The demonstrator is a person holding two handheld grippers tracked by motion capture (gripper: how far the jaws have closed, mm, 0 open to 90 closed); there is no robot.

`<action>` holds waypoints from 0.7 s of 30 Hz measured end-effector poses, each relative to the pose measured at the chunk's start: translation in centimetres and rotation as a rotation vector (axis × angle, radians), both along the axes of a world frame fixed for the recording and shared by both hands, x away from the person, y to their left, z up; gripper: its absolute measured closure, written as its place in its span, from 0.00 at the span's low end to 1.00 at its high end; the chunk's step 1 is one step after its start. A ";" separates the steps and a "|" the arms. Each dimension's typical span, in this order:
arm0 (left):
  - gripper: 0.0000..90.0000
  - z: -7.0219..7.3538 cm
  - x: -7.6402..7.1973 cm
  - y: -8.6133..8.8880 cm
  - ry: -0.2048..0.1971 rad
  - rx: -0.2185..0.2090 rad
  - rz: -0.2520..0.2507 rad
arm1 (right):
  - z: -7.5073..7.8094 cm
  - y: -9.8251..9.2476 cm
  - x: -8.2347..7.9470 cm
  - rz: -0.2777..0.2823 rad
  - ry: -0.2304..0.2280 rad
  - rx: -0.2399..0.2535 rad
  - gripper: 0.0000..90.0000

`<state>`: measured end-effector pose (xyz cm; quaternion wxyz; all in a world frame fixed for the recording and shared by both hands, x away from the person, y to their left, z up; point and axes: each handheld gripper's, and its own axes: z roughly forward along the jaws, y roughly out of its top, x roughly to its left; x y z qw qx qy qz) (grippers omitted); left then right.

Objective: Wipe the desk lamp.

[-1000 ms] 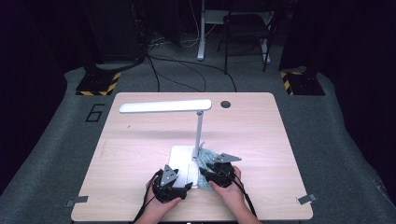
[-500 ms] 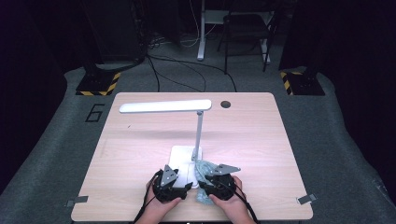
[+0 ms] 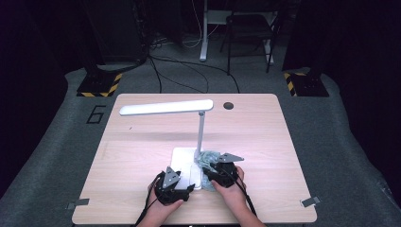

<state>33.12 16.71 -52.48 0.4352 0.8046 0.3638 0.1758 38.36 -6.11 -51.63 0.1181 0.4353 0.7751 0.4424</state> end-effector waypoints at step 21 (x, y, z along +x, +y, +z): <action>0.27 0.6 1.3 0.0 0.060 -0.023 0.041 | -0.1 -0.1 0.1 0.026 0.046 0.049 0.67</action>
